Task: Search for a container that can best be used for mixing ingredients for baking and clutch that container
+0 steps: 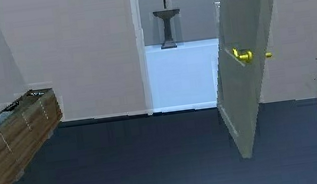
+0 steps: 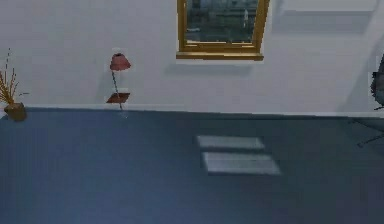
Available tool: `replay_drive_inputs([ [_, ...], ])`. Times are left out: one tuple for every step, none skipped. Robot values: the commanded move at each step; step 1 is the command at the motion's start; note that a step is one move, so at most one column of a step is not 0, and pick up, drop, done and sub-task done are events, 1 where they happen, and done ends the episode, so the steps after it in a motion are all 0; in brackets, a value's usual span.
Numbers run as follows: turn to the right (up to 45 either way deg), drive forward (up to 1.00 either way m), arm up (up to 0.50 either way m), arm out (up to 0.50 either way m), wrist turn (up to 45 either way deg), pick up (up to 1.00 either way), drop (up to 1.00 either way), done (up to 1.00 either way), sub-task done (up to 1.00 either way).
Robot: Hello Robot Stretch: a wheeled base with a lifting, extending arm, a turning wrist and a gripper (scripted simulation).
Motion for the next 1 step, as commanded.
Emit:
replay_drive_inputs([
  [6.0,0.00,0.00,0.00,0.0,0.00,0.00,0.00,0.00],
])
